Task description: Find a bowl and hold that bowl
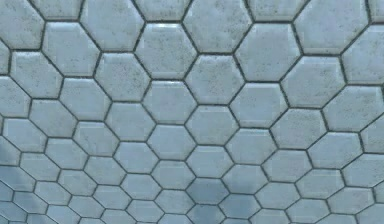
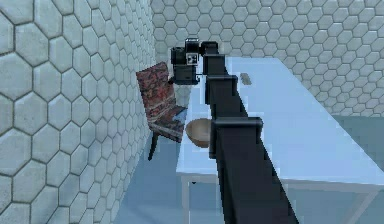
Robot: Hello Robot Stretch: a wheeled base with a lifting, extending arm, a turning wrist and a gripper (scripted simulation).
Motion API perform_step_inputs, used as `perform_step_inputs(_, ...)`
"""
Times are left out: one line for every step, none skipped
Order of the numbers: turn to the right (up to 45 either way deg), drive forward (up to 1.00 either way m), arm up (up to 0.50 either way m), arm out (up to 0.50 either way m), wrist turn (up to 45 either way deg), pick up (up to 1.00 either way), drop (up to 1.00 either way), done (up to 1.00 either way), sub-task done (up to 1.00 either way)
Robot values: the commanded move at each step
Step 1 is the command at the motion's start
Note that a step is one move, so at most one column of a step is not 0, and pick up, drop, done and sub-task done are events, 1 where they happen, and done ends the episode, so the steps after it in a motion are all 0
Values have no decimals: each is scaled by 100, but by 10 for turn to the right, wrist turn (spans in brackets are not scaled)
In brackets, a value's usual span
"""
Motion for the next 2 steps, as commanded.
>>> perform_step_inputs(0, 0, 0, 0, 150, 0, 0, 0, 0)
perform_step_inputs(0, 0, -28, 0, 0, 0, 0, 0, 0)
